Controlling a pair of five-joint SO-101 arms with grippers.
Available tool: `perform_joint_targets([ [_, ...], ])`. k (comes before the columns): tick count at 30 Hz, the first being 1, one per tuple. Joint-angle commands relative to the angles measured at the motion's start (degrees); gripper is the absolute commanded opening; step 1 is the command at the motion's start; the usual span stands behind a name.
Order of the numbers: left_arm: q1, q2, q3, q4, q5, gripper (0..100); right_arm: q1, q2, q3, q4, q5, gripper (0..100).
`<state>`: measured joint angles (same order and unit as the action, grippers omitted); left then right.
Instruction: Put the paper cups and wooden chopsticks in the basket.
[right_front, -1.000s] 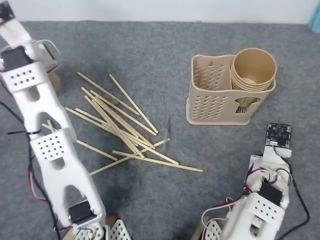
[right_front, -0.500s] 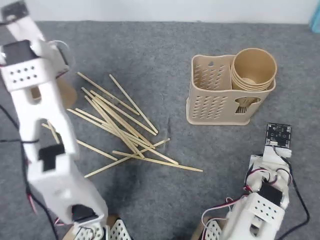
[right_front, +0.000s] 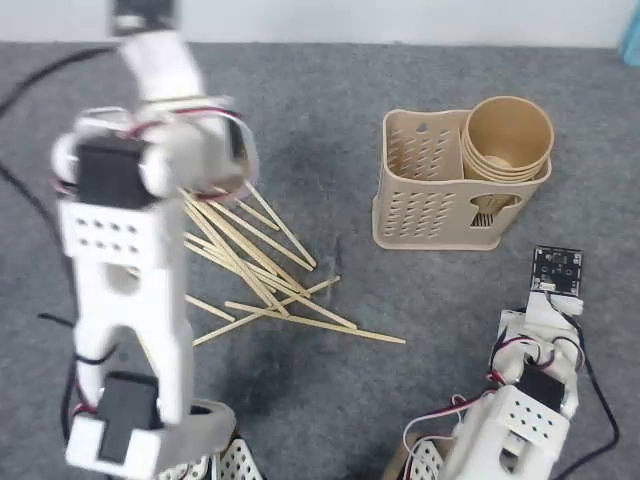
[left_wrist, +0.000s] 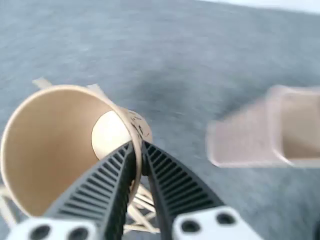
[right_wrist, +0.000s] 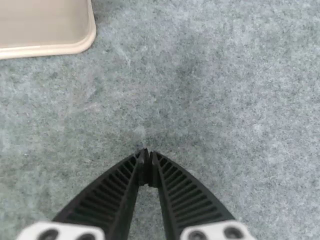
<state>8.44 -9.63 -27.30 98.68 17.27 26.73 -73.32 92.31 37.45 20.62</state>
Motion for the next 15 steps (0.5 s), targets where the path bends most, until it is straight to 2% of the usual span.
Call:
perform_joint_targets([
  [1,10.5,-2.4,-3.1,-3.5,0.9,1,0.8,-1.3,-0.4,-0.8,1.0,0.8],
  [9,23.8,-1.4,-18.5,-8.8,0.9,1,0.7,-1.3,-0.4,-0.8,1.0,0.8],
  [15,27.0,10.5,-31.4,-9.3,0.6,1,0.7,-1.3,-0.4,-0.8,1.0,0.8],
])
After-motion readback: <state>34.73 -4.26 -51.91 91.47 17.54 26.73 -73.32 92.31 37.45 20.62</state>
